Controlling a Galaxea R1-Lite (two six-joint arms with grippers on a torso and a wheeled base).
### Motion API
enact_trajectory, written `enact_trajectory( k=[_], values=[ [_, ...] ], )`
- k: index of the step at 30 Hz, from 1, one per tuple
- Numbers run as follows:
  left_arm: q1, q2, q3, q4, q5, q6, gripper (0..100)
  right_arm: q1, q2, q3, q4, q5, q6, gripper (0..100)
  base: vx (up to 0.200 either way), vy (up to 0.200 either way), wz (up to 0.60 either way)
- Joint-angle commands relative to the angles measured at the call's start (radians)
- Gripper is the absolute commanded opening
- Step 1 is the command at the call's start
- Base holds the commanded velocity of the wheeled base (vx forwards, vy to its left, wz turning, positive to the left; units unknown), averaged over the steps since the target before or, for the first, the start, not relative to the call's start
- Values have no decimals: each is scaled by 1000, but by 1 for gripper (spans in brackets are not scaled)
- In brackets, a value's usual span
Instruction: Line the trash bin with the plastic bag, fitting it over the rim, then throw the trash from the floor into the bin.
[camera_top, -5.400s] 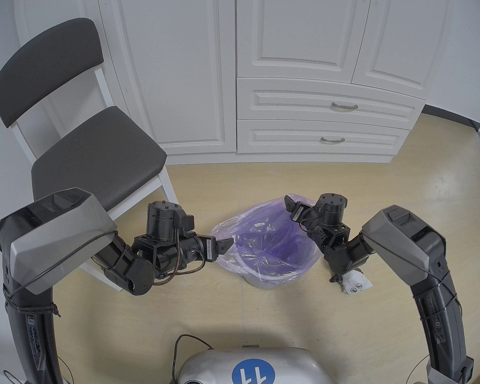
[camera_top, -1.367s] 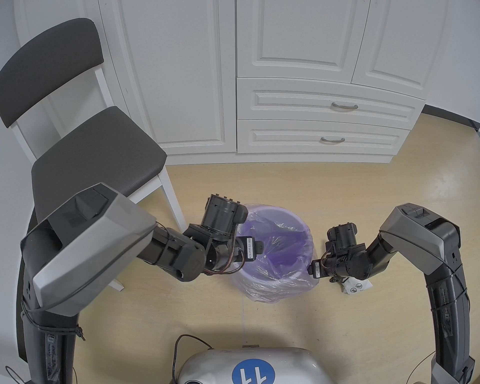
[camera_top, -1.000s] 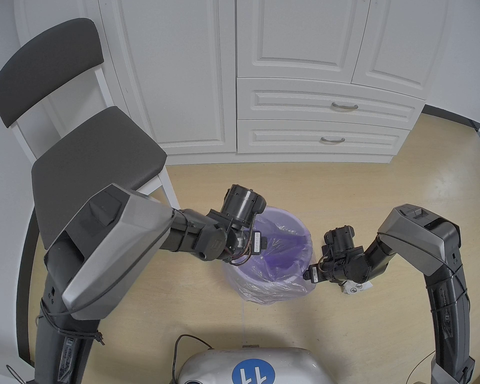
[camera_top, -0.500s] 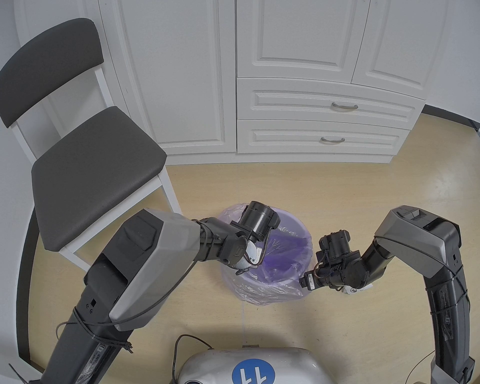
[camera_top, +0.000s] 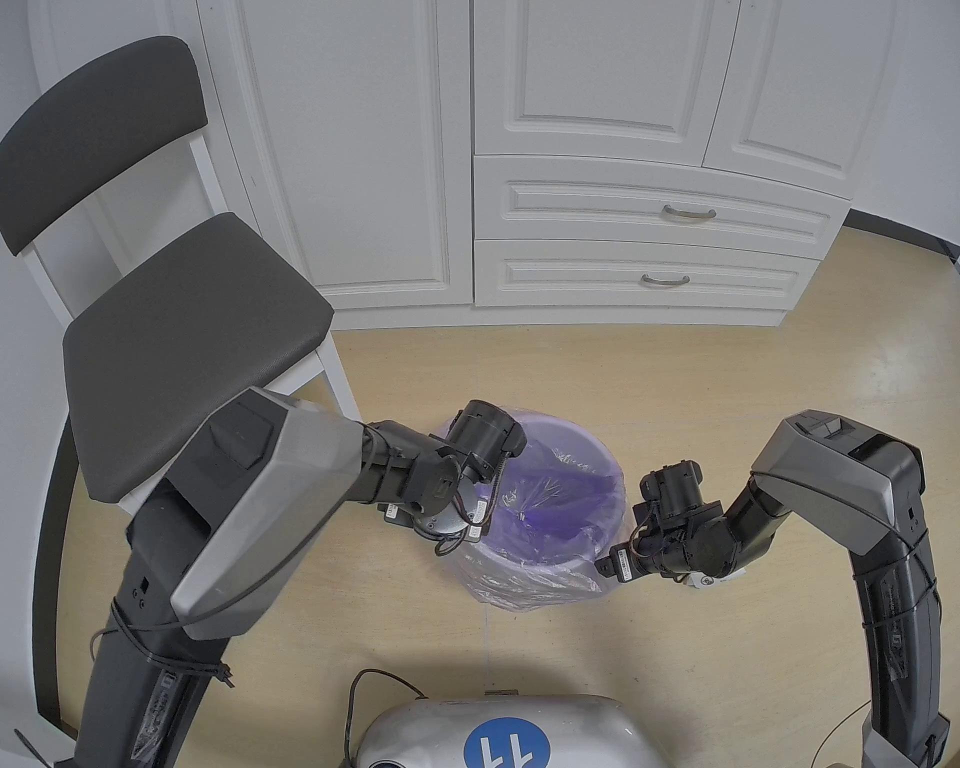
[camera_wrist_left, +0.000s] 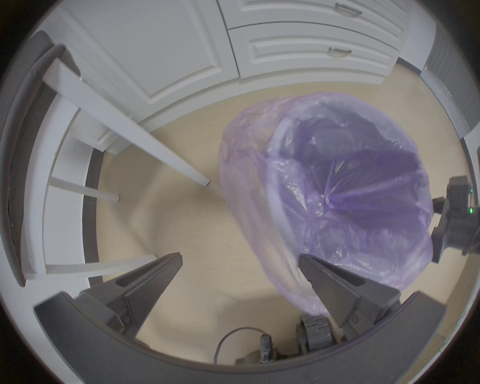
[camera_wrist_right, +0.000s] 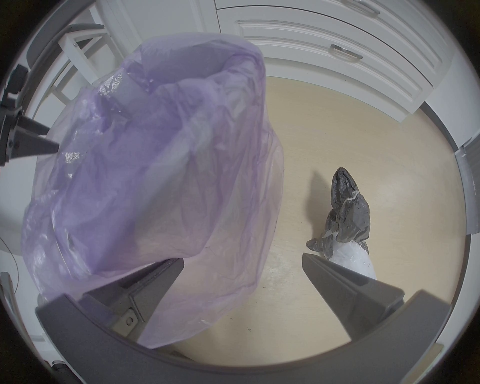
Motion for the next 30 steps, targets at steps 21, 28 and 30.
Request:
enact_trajectory(
  k=[21, 28, 30],
  values=[
    [115, -27, 328, -352, -100, -26, 100, -48, -33, 40, 0, 0, -71, 100, 0, 0, 0],
    [136, 63, 212, -352, -125, -30, 100, -62, -20, 26, 1, -2, -87, 100, 0, 0, 0],
    [141, 83, 175, -350, -129, -32, 100, -62, -15, 23, 3, -2, -87, 100, 0, 0, 0]
  ],
)
